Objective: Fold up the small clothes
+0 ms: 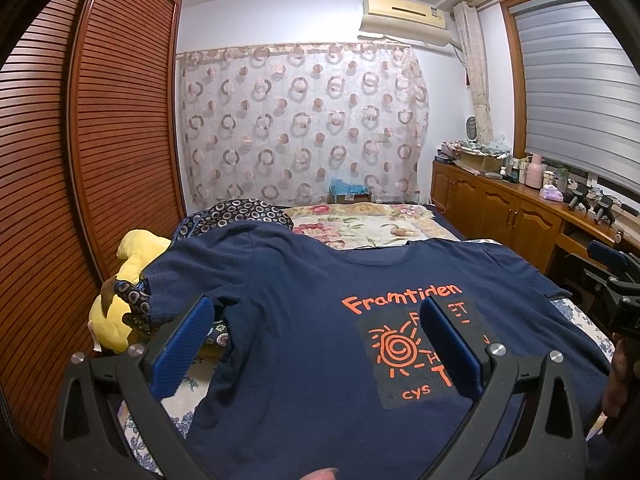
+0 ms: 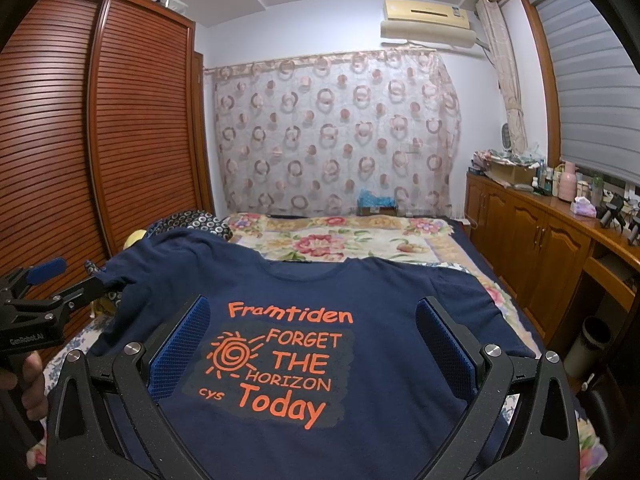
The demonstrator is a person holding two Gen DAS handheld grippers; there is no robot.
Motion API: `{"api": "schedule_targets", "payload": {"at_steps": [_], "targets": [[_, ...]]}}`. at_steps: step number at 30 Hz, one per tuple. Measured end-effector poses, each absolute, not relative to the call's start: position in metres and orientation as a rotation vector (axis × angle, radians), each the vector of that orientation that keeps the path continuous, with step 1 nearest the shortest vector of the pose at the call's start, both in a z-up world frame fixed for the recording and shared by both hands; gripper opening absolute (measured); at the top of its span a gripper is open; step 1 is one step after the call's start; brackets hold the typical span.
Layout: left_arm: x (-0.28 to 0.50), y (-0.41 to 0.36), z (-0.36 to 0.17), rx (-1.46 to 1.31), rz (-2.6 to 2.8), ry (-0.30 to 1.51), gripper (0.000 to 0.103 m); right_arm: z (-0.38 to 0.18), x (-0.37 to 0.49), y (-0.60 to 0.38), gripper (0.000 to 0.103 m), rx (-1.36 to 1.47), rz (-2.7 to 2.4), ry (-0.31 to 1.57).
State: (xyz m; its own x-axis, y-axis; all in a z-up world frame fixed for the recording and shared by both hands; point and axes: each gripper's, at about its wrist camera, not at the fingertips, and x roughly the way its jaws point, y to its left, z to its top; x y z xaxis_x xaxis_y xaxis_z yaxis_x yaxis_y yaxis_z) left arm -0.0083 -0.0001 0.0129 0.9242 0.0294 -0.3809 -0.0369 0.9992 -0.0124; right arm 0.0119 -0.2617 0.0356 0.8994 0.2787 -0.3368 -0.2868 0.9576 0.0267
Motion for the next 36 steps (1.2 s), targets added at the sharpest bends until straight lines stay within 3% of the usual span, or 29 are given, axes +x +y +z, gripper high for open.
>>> {"api": "schedule_targets", "payload": {"at_steps": [36], "targets": [[-0.0141, -0.0013, 0.0186, -0.008, 0.041, 0.372, 0.103, 0.0336, 0.0107, -0.2661, 0.103, -0.022, 0.295, 0.342]]}}
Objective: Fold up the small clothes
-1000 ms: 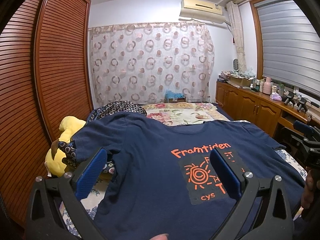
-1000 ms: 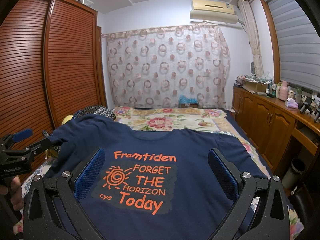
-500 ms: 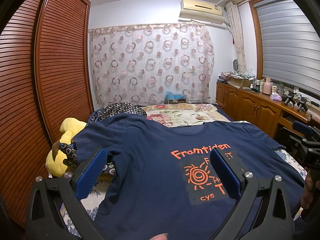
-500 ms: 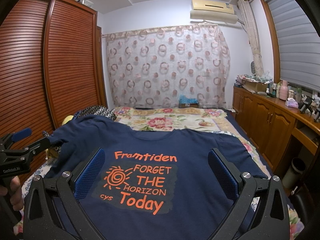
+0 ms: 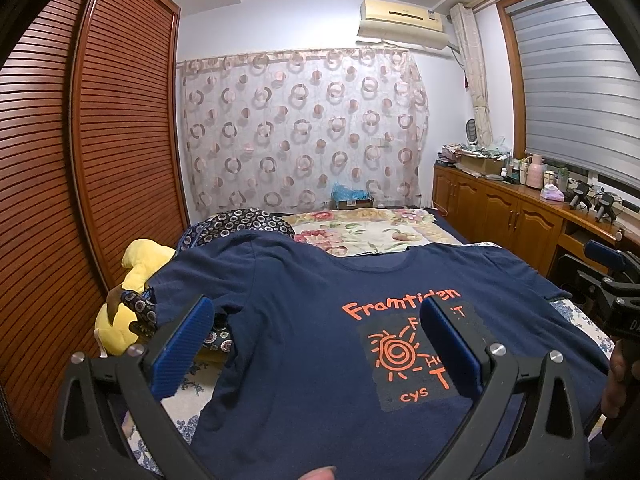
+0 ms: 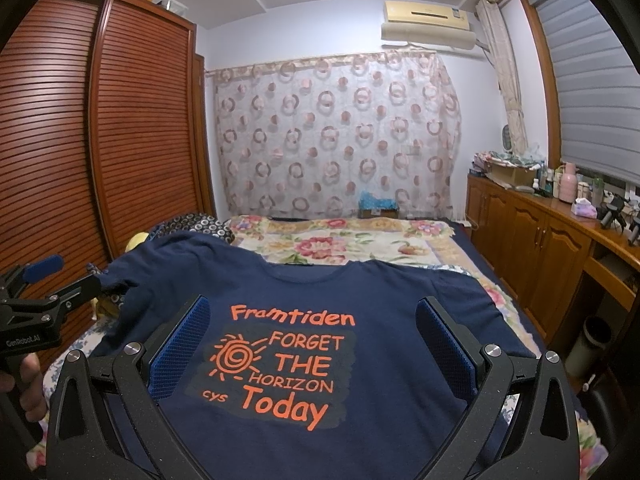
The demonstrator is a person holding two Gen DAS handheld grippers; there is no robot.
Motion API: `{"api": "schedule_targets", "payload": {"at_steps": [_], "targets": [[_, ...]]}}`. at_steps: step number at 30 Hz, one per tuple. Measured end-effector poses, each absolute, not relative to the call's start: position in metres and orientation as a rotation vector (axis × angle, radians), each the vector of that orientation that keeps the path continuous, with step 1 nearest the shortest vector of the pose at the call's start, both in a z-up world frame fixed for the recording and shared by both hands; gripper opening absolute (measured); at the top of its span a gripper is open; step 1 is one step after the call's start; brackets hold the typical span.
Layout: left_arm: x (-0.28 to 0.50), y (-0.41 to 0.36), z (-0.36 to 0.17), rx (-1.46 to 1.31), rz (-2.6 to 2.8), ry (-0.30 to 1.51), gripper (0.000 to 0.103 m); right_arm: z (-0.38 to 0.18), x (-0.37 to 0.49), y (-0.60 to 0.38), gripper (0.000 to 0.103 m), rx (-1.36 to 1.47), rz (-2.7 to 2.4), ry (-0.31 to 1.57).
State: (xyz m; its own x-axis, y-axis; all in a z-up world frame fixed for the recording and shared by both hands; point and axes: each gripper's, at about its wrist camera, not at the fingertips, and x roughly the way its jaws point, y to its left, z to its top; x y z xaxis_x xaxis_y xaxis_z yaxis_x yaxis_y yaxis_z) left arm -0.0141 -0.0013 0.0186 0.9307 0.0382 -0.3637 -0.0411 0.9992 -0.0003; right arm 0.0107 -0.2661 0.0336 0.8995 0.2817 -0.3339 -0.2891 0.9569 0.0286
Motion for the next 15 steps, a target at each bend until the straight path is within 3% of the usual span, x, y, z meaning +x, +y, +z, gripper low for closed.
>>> {"api": "schedule_targets", "payload": {"at_steps": [15], "targets": [[-0.0144, -0.0019, 0.018, -0.004, 0.04, 0.371, 0.103, 0.0277, 0.0121, -0.276, 0.103, -0.021, 0.297, 0.342]]}}
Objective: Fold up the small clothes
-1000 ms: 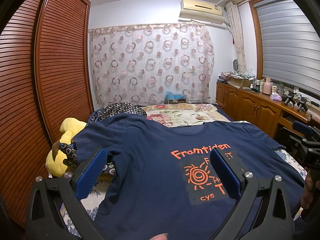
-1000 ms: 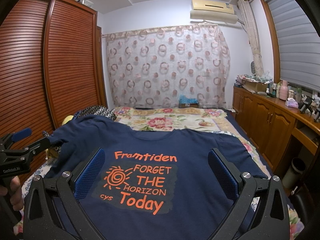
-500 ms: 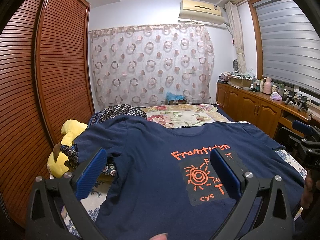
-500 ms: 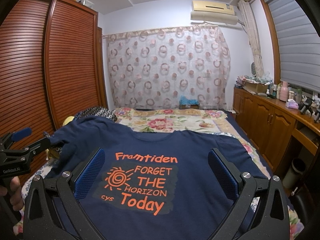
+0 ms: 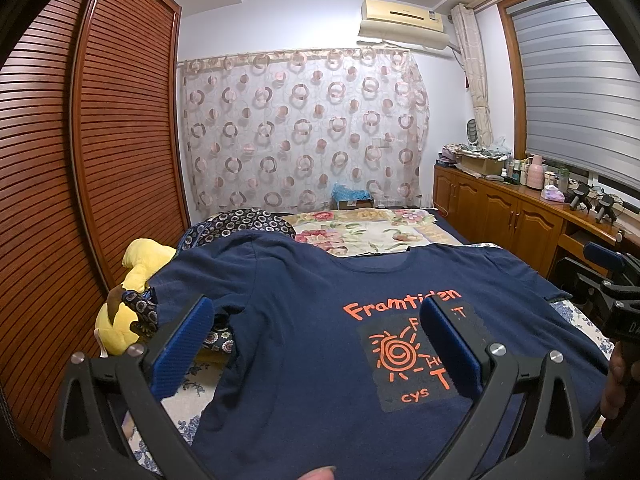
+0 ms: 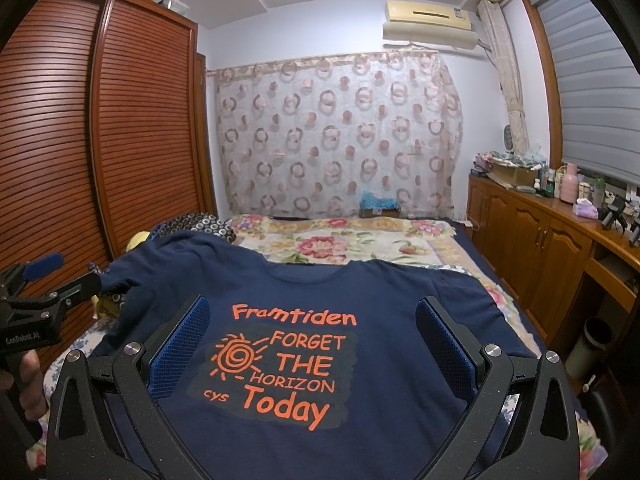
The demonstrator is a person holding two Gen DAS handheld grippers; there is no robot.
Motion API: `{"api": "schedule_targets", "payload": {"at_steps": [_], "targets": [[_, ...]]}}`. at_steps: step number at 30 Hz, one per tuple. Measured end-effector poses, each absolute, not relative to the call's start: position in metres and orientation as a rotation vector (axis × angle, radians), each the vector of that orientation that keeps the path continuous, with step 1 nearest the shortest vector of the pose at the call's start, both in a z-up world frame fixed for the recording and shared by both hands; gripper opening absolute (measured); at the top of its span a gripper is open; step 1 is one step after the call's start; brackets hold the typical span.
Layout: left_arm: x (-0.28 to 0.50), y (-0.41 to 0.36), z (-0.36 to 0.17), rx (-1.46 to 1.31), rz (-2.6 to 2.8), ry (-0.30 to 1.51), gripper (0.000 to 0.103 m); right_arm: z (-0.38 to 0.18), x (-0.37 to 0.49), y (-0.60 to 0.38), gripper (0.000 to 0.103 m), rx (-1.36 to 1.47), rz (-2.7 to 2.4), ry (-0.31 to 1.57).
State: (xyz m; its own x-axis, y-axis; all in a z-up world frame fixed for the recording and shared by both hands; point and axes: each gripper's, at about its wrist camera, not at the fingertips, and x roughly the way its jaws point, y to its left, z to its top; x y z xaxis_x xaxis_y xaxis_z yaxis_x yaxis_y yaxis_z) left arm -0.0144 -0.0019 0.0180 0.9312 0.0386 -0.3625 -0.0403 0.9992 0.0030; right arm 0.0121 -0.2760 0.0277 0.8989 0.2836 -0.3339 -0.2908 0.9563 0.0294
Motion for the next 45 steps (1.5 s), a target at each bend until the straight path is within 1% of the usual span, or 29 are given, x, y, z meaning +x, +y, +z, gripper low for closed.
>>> {"api": "schedule_targets", "payload": {"at_steps": [3, 9, 11, 34, 36, 38, 42, 44, 45], "targets": [[-0.014, -0.001, 0.019, -0.006, 0.039, 0.374, 0.103, 0.025, 0.013, -0.281, 0.103, -0.023, 0.303, 0.348], [-0.01, 0.016, 0.017, -0.02, 0.045, 0.4, 0.103, 0.015, 0.02, -0.254, 0.103, -0.037, 0.331, 0.385], [-0.008, 0.025, 0.014, -0.028, 0.051, 0.41, 0.103, 0.011, 0.022, -0.263, 0.103, -0.042, 0.341, 0.398], [0.025, 0.125, -0.055, -0.087, 0.065, 0.6, 0.103, -0.039, 0.058, -0.233, 0.103, -0.081, 0.49, 0.571], [0.029, 0.135, -0.057, -0.104, 0.048, 0.603, 0.101, -0.043, 0.059, -0.227, 0.103, -0.088, 0.504, 0.583], [0.032, 0.144, -0.055, -0.123, 0.037, 0.605, 0.096, -0.046, 0.06, -0.222, 0.103, -0.097, 0.517, 0.59], [0.041, 0.166, -0.045, -0.176, 0.026, 0.591, 0.092, -0.047, 0.064, -0.213, 0.103, -0.12, 0.545, 0.599], [0.05, 0.174, -0.04, -0.175, 0.033, 0.596, 0.081, -0.047, 0.068, -0.207, 0.103, -0.131, 0.556, 0.599], [0.055, 0.177, -0.038, -0.176, 0.031, 0.599, 0.079, -0.046, 0.07, -0.204, 0.103, -0.136, 0.561, 0.599]]}}
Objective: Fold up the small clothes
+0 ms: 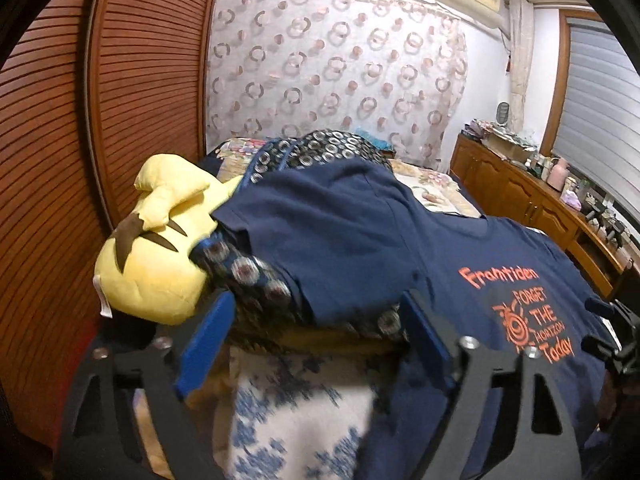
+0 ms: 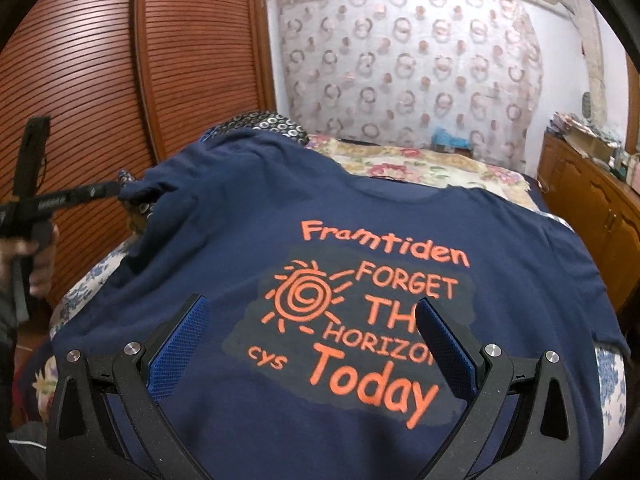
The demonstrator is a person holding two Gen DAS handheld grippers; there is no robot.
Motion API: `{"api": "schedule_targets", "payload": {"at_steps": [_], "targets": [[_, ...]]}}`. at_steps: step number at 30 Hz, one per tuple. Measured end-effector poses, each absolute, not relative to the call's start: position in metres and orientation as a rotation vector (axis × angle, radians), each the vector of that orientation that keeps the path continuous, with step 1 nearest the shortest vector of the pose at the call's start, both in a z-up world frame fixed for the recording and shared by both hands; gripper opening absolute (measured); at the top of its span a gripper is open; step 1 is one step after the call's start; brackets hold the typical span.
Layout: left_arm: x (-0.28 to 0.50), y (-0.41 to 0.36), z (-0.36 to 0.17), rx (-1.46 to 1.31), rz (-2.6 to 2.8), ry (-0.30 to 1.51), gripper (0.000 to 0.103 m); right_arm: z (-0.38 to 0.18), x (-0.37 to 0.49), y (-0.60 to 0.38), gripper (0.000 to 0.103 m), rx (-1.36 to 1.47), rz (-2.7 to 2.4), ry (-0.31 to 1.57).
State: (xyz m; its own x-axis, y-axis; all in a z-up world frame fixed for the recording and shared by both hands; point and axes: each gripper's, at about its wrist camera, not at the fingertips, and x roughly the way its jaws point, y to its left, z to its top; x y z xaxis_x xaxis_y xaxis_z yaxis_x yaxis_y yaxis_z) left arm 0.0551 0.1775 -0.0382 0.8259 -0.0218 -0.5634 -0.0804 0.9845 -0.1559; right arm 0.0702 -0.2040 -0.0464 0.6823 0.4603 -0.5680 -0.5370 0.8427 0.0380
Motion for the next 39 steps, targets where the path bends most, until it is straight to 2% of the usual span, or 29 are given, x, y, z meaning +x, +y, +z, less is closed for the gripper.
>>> {"api": "schedule_targets", "payload": {"at_steps": [2, 5, 17, 18, 19, 24, 26, 28, 33, 39], "targets": [[0.064, 0.184, -0.034, -0.185, 0.022, 0.608, 0.071, -0.046, 0.073, -0.2, 0.103, -0.136, 0.572, 0.599], [0.079, 0.192, -0.027, -0.193, 0.004, 0.615, 0.065, -0.046, 0.073, -0.195, 0.103, -0.128, 0.59, 0.599], [0.144, 0.223, -0.051, -0.192, 0.076, 0.813, 0.063, -0.055, 0.066, -0.188, 0.103, -0.121, 0.63, 0.608], [0.146, 0.225, -0.053, -0.194, 0.073, 0.825, 0.059, -0.056, 0.065, -0.189, 0.103, -0.116, 0.632, 0.611], [0.148, 0.226, -0.055, -0.194, 0.074, 0.834, 0.05, -0.056, 0.065, -0.189, 0.103, -0.113, 0.633, 0.613], [0.156, 0.227, -0.058, -0.166, 0.077, 0.872, 0.033, -0.057, 0.065, -0.191, 0.103, -0.107, 0.632, 0.618], [0.158, 0.229, -0.06, -0.16, 0.071, 0.881, 0.017, -0.058, 0.065, -0.191, 0.103, -0.107, 0.631, 0.618], [0.154, 0.226, -0.054, -0.135, 0.066, 0.848, 0.01, -0.058, 0.065, -0.192, 0.103, -0.108, 0.631, 0.618], [0.144, 0.208, -0.031, -0.048, 0.062, 0.782, 0.006, -0.06, 0.066, -0.194, 0.103, -0.097, 0.626, 0.622], [0.14, 0.189, 0.009, -0.038, 0.027, 0.696, 0.006, -0.059, 0.066, -0.199, 0.103, -0.091, 0.618, 0.62]]}}
